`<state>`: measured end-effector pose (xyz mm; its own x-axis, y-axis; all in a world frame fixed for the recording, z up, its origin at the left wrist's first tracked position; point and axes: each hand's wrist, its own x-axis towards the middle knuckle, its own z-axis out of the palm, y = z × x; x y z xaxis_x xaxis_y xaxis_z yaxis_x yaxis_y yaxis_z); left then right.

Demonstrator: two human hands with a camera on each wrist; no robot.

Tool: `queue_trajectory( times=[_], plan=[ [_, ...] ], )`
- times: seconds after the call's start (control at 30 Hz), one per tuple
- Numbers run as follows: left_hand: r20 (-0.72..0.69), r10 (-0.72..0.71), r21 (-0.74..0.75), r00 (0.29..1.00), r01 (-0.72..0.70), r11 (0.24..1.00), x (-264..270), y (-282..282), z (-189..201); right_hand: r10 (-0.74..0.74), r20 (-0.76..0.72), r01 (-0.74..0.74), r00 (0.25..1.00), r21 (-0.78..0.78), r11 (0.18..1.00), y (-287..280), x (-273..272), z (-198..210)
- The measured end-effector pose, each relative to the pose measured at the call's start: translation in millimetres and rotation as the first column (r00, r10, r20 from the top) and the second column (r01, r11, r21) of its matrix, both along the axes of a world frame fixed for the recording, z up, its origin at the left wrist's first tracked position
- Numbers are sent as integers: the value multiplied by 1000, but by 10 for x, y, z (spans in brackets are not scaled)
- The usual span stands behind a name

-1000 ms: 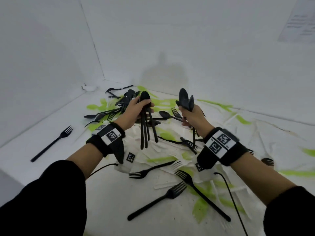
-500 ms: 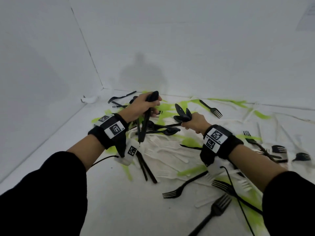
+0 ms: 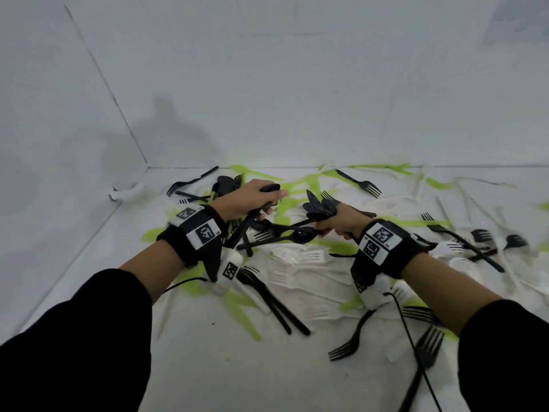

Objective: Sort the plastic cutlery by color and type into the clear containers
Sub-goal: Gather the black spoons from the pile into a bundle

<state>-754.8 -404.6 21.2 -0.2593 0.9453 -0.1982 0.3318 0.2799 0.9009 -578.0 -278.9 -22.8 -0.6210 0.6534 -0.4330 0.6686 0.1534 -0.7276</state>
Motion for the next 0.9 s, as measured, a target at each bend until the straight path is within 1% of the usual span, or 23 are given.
queue_trajectory(
  times=[0.07,0.1,0.13,0.2,0.27,0.33,0.43,0.5,0.53,0.57,0.6,0.67,0.73,0.77,0.83,0.9],
  plan=[
    [1,-24,-6,1000,24,1000,-9,12,11,13,50,-13,999,8,1000,-10,-22,21],
    [-17,-33,-10,999,33,999,-6,14,23,9,51,-10,999,18,1000,-20,-23,32],
    [-42,-41,-15,998,41,999,-19,14,24,-8,36,5,999,73,997,-37,-22,73],
    [-81,-25,-17,996,24,1000,-5,5,-7,-24,-23,29,999,281,959,-91,16,188],
    [-106,9,9,994,-8,1000,29,22,-42,-28,-109,76,994,471,879,-134,68,373],
    [-127,58,42,990,-53,998,54,52,-93,-55,-208,162,977,546,822,-131,124,547],
    [-184,163,84,969,-149,985,89,222,-182,-91,-405,310,910,517,798,19,227,763],
    [-220,241,98,945,-224,970,122,393,-253,-102,-505,389,857,503,772,108,335,878],
    [-266,274,104,924,-255,961,127,469,-288,-112,-547,425,829,488,763,136,379,913],
    [-334,266,96,904,-248,964,174,626,-290,-123,-583,463,803,481,744,195,472,977],
    [-407,243,55,881,-242,969,163,664,-321,-124,-610,478,783,462,747,199,485,972],
    [-531,111,-69,840,-173,983,239,898,-362,-162,-668,538,727,407,738,281,610,999],
    [-617,-17,-204,787,-139,969,256,938,-411,-201,-714,569,671,322,757,295,610,945],
    [-650,-72,-243,757,-117,963,311,1066,-434,-225,-731,596,644,296,746,357,681,936],
    [-673,-127,-289,729,-101,952,299,1076,-458,-253,-740,601,623,246,760,368,678,866],
    [-679,-134,-274,722,-81,958,298,1118,-468,-272,-743,600,611,210,772,397,704,804]
  ],
)
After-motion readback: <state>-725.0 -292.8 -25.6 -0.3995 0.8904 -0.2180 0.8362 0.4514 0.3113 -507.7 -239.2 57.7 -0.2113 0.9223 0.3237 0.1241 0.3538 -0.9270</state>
